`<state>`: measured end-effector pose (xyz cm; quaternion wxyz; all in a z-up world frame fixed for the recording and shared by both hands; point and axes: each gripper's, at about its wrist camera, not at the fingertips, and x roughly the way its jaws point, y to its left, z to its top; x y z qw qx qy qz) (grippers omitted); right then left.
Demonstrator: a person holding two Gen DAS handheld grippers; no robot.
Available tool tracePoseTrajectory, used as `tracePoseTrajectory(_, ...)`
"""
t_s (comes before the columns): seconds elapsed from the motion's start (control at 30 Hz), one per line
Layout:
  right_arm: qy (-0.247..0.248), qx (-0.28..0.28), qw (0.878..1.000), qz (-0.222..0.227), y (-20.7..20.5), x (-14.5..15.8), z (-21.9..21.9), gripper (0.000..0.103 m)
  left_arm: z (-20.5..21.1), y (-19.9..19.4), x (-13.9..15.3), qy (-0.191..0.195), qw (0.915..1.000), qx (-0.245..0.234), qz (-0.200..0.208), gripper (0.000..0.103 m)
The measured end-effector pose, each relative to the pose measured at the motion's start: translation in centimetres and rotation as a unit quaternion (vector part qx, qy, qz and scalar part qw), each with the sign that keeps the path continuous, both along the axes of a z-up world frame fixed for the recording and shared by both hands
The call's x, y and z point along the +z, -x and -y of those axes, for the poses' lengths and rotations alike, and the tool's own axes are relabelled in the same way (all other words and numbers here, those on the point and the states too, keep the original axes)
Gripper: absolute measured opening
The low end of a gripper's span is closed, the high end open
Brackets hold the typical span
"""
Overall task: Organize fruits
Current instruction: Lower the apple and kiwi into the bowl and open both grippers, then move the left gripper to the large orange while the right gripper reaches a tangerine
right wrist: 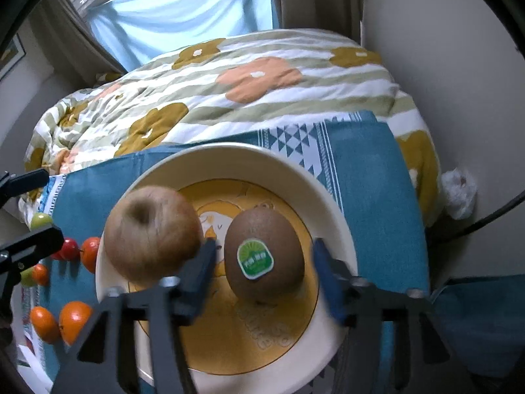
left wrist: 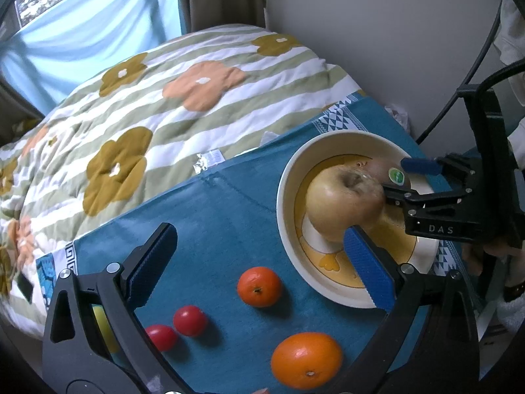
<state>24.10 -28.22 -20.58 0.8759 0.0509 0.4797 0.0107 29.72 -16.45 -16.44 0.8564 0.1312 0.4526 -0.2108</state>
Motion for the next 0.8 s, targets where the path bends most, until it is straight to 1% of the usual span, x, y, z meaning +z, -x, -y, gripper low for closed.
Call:
tracePoseTrajectory(0.03,0.0,0.001,1.0,0.003,0.1,0.1,0.1,0.072,-0.1,0.0,0.0,0.0,1.0,0.001,0.0,0.103)
tracePoseTrajectory(0.2,0.018,0.011,1.0,0.011,0.6,0.6,-0.2,0.075,-0.3,0.1,0.1,0.003,1.0,0.007,0.001,0.103)
tracePoseTrajectory(0.3,0.019,0.011,1.0,0.013,1.3,1.1,0.1,0.086,-0.6,0.4,0.5,0.006,0.9999,0.012,0.004,0.103)
tracePoseTrajectory(0.4,0.009,0.007,1.0,0.008,2.1,1.8,0.7,0.086,-0.7,0.9,1.1,0.009,0.9998,0.016,0.01,0.103)
tracePoseTrajectory(0.5,0.006,0.006,1.0,0.016,3.1,2.9,1.1,0.086,-0.9,1.7,2.0,0.01,0.9995,0.021,0.02,0.103)
tracePoseTrajectory(0.6,-0.007,0.005,1.0,0.021,4.2,3.9,1.4,0.087,-1.2,2.8,3.1,0.014,0.999,0.03,0.032,0.103)
tracePoseTrajectory(0.67,-0.012,0.008,0.999,0.034,5.0,4.7,1.3,0.099,-1.6,3.5,3.8,0.016,0.9984,0.039,0.039,0.103)
tracePoseTrajectory(0.7,-0.012,0.012,0.999,0.041,5.5,5.2,1.3,0.103,-1.9,4.0,4.2,0.017,0.9979,0.046,0.042,0.103)
tracePoseTrajectory(0.8,-0.009,0.031,0.998,0.051,6.9,6.4,0.6,0.103,-3.2,5.7,5.1,0.021,0.9962,0.066,0.052,0.103)
